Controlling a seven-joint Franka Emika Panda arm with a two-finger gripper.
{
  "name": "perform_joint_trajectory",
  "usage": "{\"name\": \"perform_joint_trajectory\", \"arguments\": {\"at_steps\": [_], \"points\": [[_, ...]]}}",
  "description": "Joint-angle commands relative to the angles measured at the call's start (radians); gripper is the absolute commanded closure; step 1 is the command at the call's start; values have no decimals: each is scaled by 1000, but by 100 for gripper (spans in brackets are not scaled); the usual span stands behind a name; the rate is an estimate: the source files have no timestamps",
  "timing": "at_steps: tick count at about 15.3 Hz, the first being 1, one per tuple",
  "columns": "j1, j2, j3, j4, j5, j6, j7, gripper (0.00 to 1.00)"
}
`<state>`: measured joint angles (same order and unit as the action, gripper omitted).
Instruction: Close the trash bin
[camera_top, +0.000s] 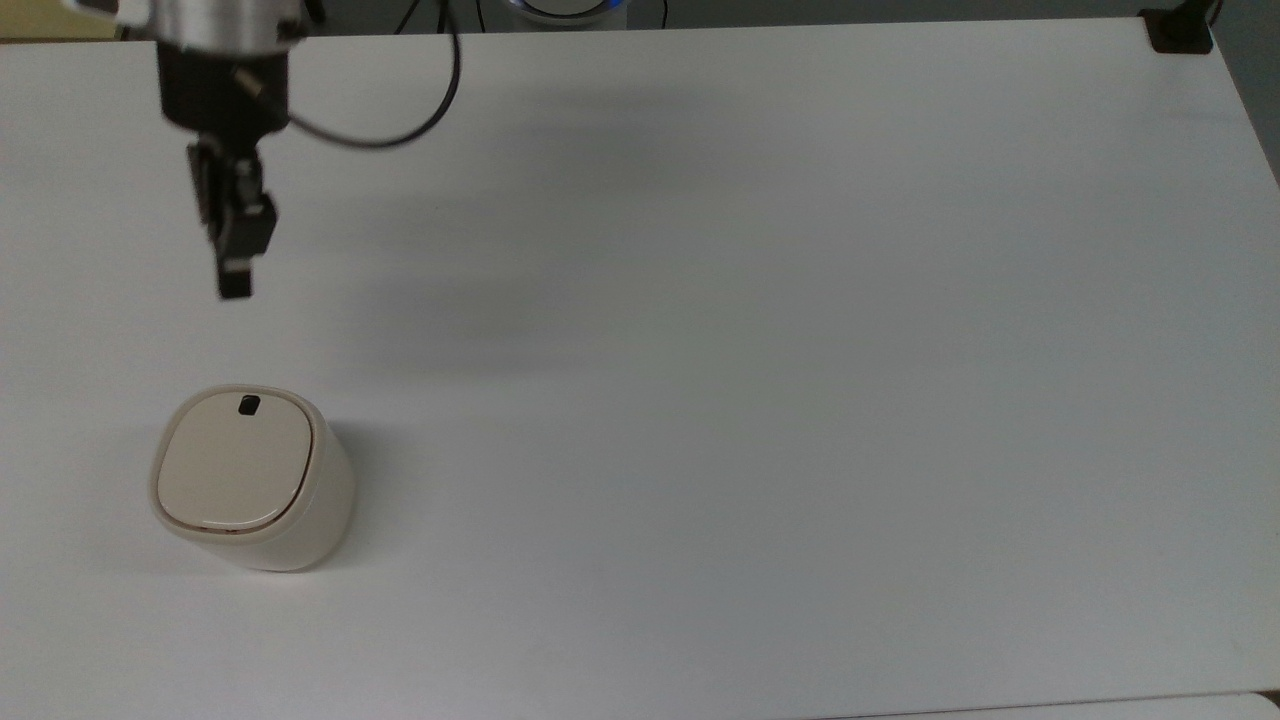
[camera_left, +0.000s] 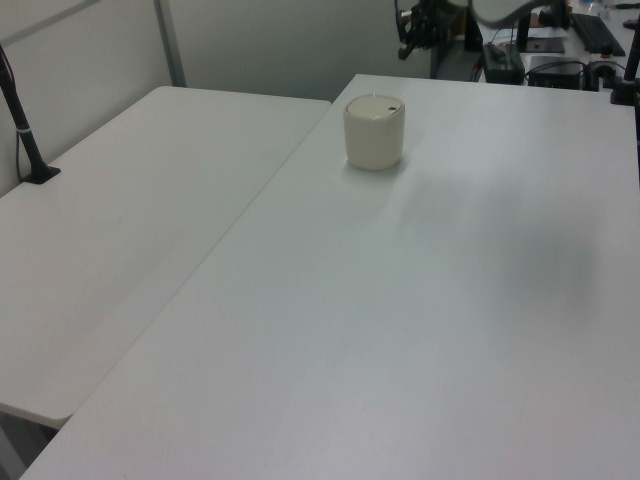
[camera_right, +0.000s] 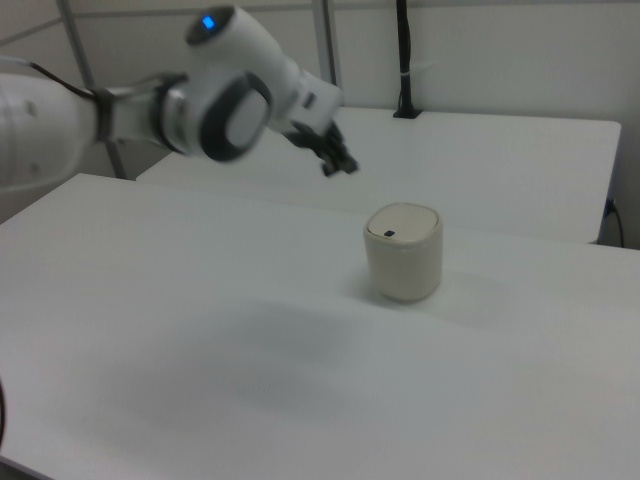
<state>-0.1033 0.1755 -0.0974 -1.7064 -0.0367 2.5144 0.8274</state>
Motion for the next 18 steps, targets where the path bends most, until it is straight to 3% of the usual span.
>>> {"name": "perform_joint_trajectory", "arguments": {"at_steps": [1,3,4,5,7,10,18], "points": [[-18,-146,83,-39,26,-254,-22,86],[-16,-195,117,-38,28,-397,-24,58],[-12,-217,126,-38,28,-451,-24,34],[-3,-235,130,-39,29,-494,-24,17],[37,-243,143,-39,17,-543,-27,0],[59,-257,150,-38,15,-610,-84,0],[34,-264,189,-35,-41,-694,-681,0]]}}
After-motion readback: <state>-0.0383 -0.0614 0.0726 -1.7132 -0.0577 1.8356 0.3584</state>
